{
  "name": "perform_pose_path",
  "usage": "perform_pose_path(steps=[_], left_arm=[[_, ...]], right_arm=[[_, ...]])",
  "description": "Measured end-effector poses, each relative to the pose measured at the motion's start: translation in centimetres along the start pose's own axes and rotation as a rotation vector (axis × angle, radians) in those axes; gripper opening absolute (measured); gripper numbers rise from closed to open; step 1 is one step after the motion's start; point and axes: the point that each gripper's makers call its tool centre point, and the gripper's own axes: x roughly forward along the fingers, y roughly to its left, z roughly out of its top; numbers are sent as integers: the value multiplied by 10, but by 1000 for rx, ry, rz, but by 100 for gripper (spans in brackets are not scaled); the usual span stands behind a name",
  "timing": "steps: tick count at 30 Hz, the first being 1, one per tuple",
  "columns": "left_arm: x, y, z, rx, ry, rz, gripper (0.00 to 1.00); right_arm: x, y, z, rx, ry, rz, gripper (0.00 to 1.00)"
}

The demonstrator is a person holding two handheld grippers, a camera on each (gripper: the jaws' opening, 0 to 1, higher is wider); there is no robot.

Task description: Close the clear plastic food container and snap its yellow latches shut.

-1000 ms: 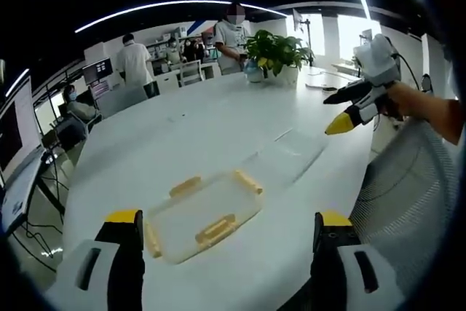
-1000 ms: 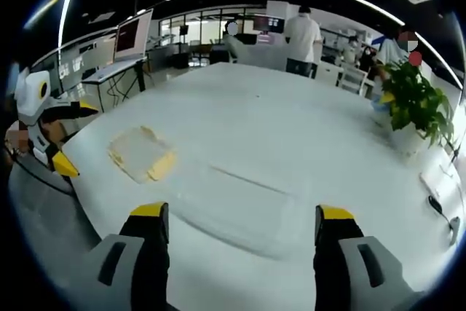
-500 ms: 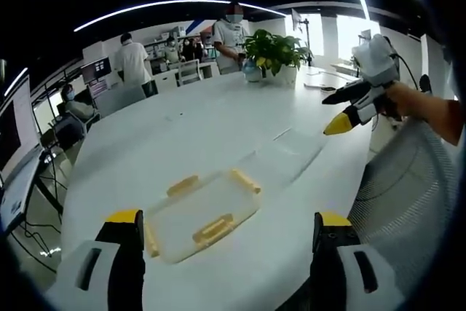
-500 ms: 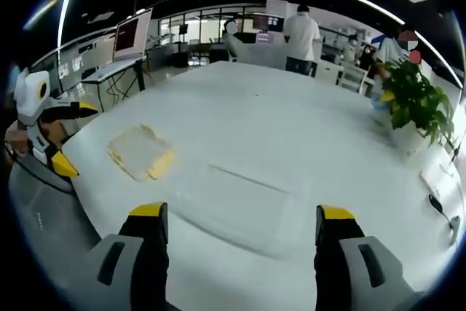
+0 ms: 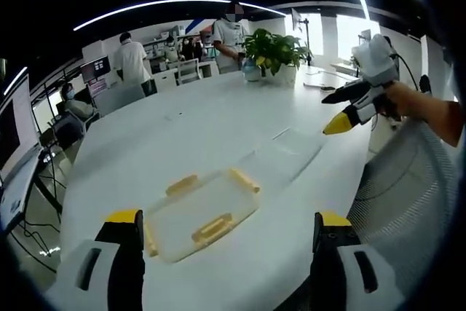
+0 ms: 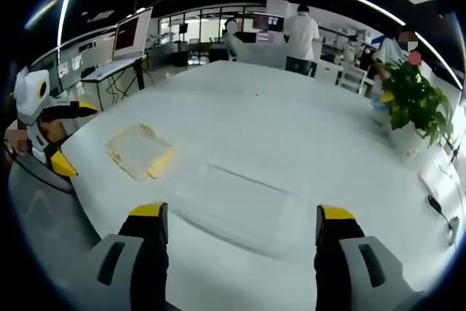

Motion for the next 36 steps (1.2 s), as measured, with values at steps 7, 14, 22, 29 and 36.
perform_pose_path(steps=[7, 14, 22, 29, 36], left_arm=[[-2, 3, 2, -35, -20, -11, 95], [-4, 14, 1, -67, -26, 4, 96], [-6, 24, 2, -69, -25, 17, 99], [-9, 31, 0, -76, -16, 14, 99], [-10, 42, 3, -43, -14, -1, 99]], right_arm=[[0, 4, 1, 5, -2, 18, 81], [1, 11, 1, -14, 1, 41, 80], [-1, 13, 2, -8, -5, 54, 81], [-4, 13, 6, -1, -20, 58, 86], [-1, 22, 18, -62, -38, 92, 89]])
